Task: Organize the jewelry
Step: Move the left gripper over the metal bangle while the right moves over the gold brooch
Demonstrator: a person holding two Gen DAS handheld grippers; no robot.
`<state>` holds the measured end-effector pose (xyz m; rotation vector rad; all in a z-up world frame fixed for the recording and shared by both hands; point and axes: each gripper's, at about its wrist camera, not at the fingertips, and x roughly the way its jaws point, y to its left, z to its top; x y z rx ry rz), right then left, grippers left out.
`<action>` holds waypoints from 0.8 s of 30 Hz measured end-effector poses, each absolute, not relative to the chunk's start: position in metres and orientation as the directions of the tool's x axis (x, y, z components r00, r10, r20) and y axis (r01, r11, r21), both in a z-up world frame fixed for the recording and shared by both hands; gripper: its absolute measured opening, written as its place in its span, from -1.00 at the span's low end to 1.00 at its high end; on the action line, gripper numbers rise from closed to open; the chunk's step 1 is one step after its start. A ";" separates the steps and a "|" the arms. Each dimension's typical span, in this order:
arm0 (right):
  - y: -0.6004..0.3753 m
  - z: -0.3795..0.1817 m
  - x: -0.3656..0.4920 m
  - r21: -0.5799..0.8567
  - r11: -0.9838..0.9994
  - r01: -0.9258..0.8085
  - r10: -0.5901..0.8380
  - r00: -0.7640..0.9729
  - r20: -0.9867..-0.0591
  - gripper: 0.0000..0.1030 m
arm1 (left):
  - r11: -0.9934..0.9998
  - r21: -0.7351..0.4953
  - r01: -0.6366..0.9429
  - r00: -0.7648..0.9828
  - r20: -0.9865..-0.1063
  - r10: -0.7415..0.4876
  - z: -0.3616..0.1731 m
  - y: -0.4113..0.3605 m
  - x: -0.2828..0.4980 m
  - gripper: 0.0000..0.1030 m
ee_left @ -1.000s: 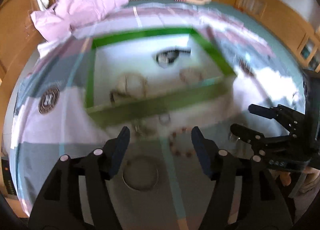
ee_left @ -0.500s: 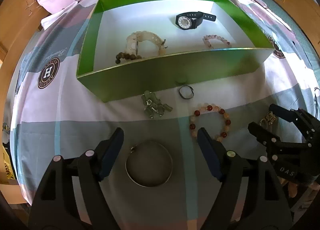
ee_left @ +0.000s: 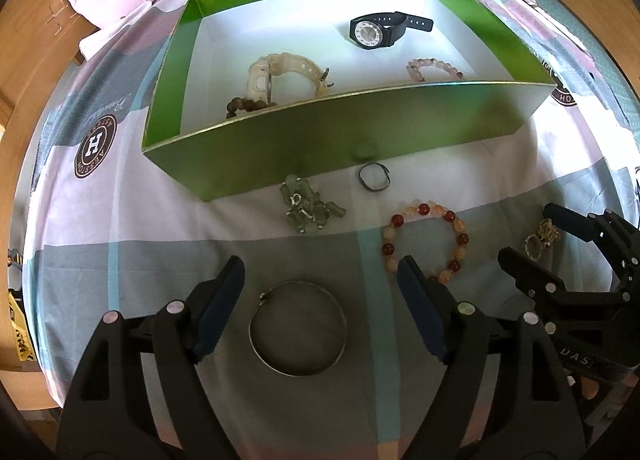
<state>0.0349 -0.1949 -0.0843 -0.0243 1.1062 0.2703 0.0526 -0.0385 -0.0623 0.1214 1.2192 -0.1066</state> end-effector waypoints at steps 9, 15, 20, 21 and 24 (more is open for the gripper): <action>-0.193 -0.085 0.036 0.110 0.967 -0.229 0.199 0.417 -0.887 0.42 | 0.989 0.036 0.146 0.337 -0.942 -0.016 -0.065 -0.040 0.053 0.57; -0.191 -0.086 0.035 0.103 0.967 -0.232 0.194 0.415 -0.889 0.42 | 0.987 0.045 0.154 0.334 -0.943 -0.009 -0.068 -0.042 0.052 0.58; -0.189 -0.087 0.035 0.098 0.966 -0.240 0.193 0.414 -0.890 0.48 | 0.986 0.051 0.159 0.331 -0.944 -0.005 -0.070 -0.044 0.051 0.59; -0.188 -0.088 0.034 0.092 0.966 -0.242 0.189 0.415 -0.890 0.49 | 0.986 0.052 0.160 0.331 -0.944 -0.004 -0.070 -0.044 0.051 0.59; -0.187 -0.088 0.034 0.081 0.966 -0.246 0.181 0.416 -0.891 0.49 | 0.985 0.055 0.163 0.328 -0.945 -0.001 -0.071 -0.046 0.051 0.60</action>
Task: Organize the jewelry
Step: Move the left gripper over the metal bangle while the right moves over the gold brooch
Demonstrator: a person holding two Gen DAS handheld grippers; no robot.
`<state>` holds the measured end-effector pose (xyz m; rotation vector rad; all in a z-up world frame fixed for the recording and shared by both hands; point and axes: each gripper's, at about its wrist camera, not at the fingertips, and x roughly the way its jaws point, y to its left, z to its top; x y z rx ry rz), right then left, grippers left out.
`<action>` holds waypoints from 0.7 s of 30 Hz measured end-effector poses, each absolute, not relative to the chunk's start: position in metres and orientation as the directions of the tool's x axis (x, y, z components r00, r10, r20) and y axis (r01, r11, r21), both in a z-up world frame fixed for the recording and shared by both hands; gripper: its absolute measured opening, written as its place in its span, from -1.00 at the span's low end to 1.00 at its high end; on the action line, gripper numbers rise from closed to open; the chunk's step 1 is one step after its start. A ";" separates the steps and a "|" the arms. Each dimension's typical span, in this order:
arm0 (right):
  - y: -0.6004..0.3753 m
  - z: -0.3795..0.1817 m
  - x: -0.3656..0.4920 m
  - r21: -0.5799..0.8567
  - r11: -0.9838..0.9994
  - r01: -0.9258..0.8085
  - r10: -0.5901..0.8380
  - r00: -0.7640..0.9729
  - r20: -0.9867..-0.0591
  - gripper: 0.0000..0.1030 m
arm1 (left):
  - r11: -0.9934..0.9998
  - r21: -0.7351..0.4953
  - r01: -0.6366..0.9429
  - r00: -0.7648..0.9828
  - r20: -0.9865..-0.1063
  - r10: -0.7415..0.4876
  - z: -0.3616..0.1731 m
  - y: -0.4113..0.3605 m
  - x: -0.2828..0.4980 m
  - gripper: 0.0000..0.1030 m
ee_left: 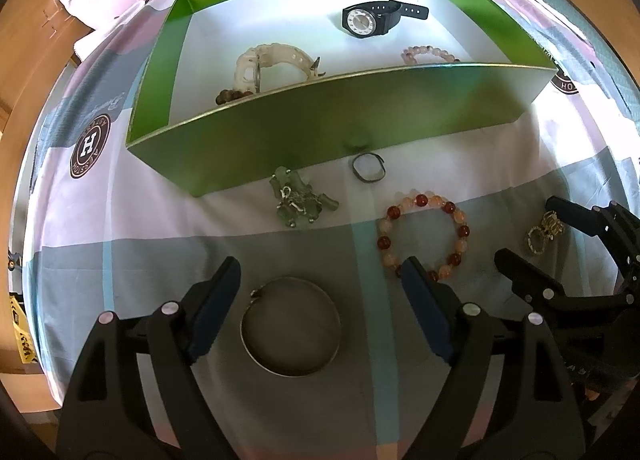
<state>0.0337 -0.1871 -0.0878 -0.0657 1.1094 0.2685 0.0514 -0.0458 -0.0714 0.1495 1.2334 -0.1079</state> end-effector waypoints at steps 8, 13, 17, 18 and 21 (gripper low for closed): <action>-0.187 -0.088 0.033 0.080 0.966 -0.248 0.180 0.416 -0.891 0.49 | 0.984 0.061 0.167 0.326 -0.945 0.003 -0.073 -0.048 0.051 0.61; -0.187 -0.087 0.033 0.077 0.965 -0.251 0.179 0.415 -0.892 0.49 | 0.984 0.061 0.168 0.327 -0.945 0.002 -0.072 -0.047 0.051 0.61; -0.188 -0.076 0.033 -0.014 0.960 -0.281 0.118 0.445 -0.888 0.49 | 0.985 0.049 0.166 0.334 -0.943 -0.009 -0.072 -0.047 0.051 0.62; -0.188 -0.075 0.033 -0.025 0.957 -0.288 0.111 0.443 -0.890 0.49 | 0.985 0.045 0.165 0.335 -0.942 -0.013 -0.072 -0.047 0.051 0.63; -0.190 -0.078 0.033 -0.025 0.954 -0.298 0.105 0.414 -0.904 0.49 | 0.985 0.046 0.165 0.335 -0.942 -0.012 -0.072 -0.047 0.052 0.65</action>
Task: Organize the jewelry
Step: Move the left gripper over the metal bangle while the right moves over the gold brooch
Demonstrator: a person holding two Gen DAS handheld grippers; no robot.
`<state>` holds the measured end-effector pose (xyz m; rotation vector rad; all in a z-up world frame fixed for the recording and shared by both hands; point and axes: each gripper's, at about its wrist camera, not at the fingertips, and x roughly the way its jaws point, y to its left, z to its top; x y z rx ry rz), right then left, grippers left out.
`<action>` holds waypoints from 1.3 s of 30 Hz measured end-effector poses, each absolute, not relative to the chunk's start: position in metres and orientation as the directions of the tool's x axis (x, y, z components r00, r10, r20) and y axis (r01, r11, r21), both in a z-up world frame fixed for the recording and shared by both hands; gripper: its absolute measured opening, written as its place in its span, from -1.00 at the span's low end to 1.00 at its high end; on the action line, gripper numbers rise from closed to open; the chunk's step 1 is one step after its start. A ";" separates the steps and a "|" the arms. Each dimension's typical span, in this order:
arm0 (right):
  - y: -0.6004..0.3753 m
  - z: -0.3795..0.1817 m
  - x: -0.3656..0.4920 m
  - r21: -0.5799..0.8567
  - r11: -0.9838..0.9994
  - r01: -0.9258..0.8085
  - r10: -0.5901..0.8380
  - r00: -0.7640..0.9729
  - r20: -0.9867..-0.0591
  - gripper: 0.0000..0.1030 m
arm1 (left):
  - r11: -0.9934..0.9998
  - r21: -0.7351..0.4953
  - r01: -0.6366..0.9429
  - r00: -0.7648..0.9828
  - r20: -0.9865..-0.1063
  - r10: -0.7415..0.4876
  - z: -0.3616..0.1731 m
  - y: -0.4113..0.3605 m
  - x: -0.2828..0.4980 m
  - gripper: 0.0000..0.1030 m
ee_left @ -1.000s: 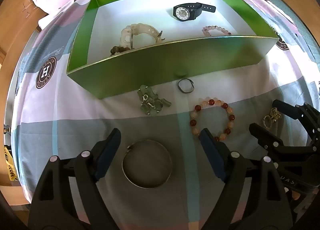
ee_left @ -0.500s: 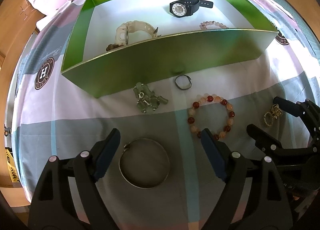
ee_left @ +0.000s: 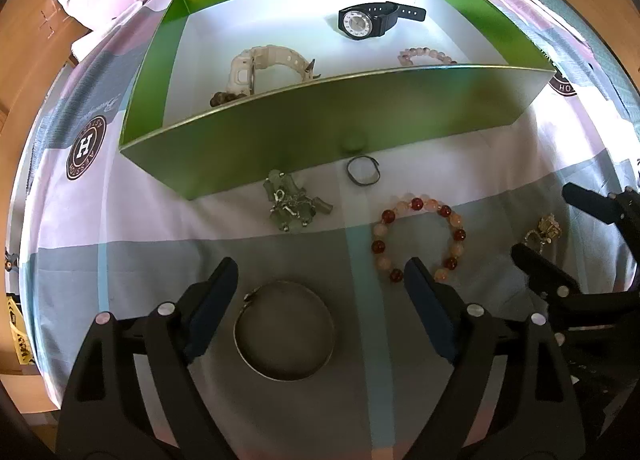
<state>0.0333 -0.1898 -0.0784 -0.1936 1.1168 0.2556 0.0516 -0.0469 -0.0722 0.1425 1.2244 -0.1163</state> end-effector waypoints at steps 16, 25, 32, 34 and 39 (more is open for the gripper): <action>-0.169 -0.089 0.021 0.013 0.907 -0.421 0.175 0.349 -0.921 0.49 | 0.983 0.072 0.168 0.325 -0.946 0.014 -0.079 -0.052 0.054 0.66; -0.169 -0.088 0.021 0.017 0.909 -0.416 0.182 0.359 -0.916 0.49 | 0.982 0.078 0.173 0.327 -0.945 0.018 -0.080 -0.051 0.052 0.67; -0.168 -0.080 0.023 0.028 0.908 -0.419 0.199 0.369 -0.908 0.49 | 0.981 0.081 0.174 0.328 -0.944 0.020 -0.080 -0.051 0.052 0.68; -0.166 -0.081 0.022 0.016 0.909 -0.417 0.186 0.370 -0.910 0.49 | 0.981 0.083 0.175 0.329 -0.944 0.022 -0.080 -0.052 0.051 0.68; -0.167 -0.084 0.020 -0.027 0.909 -0.415 0.147 0.382 -0.912 0.49 | 0.981 0.089 0.175 0.336 -0.941 0.025 -0.081 -0.052 0.051 0.68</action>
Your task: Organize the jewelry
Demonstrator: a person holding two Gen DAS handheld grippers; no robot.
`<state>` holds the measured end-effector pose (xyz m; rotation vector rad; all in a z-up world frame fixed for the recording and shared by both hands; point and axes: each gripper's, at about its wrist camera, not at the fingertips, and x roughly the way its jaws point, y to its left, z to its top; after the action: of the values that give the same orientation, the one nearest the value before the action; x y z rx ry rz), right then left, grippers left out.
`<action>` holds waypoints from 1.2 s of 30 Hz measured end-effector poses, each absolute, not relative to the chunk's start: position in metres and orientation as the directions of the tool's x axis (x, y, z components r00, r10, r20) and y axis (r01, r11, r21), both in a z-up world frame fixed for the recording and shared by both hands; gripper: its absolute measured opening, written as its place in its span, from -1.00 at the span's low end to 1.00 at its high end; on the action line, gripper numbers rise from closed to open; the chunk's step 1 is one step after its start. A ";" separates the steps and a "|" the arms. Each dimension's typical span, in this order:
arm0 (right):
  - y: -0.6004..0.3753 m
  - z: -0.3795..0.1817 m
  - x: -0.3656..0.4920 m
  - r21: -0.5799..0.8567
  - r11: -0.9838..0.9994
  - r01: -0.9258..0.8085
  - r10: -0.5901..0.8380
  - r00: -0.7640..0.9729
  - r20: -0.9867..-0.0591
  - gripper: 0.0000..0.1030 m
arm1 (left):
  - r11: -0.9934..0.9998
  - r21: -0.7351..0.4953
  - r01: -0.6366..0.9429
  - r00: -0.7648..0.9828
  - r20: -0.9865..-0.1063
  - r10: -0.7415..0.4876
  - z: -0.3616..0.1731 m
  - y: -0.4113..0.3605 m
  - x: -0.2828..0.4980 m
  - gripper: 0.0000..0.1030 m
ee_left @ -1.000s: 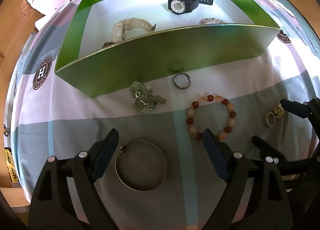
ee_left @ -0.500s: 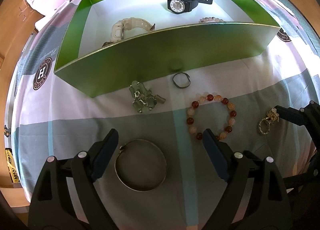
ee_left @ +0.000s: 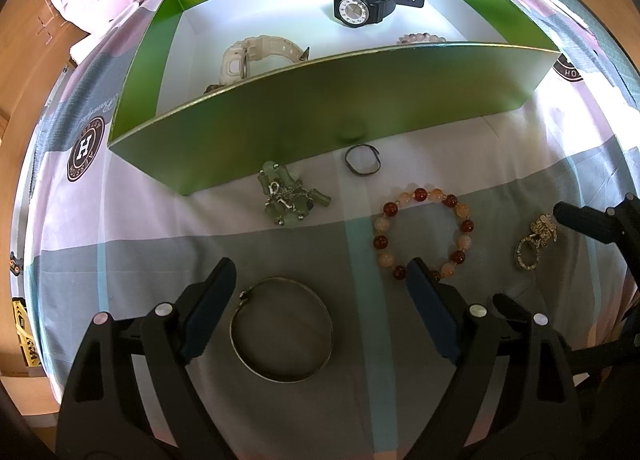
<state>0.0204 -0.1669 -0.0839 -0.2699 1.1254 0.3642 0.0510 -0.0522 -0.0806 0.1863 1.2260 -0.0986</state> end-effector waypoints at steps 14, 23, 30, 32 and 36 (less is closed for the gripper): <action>-0.171 -0.080 0.020 -0.004 0.921 -0.388 0.172 0.416 -0.893 -0.20 | 0.980 0.093 0.177 0.340 -0.940 0.028 -0.081 -0.053 0.050 0.68; -0.181 -0.069 0.026 0.028 0.940 -0.341 0.195 0.466 -0.863 -0.36 | 0.979 0.099 0.178 0.349 -0.937 0.032 -0.082 -0.054 0.050 0.68; -0.185 -0.070 0.029 0.055 0.946 -0.320 0.205 0.455 -0.867 -0.35 | 0.978 0.104 0.178 0.349 -0.936 0.036 -0.082 -0.055 0.050 0.68; -0.186 -0.071 0.029 0.062 0.948 -0.313 0.206 0.451 -0.868 -0.33 | 0.978 0.106 0.179 0.349 -0.936 0.037 -0.081 -0.055 0.050 0.68; -0.187 -0.073 0.030 0.048 0.953 -0.298 0.185 0.452 -0.873 -0.11 | 0.978 0.106 0.179 0.350 -0.936 0.038 -0.081 -0.056 0.050 0.68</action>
<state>0.0296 -0.1871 -0.0732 -0.1183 1.0612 0.2992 0.0498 -0.0556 -0.0814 0.2034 1.2124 -0.0924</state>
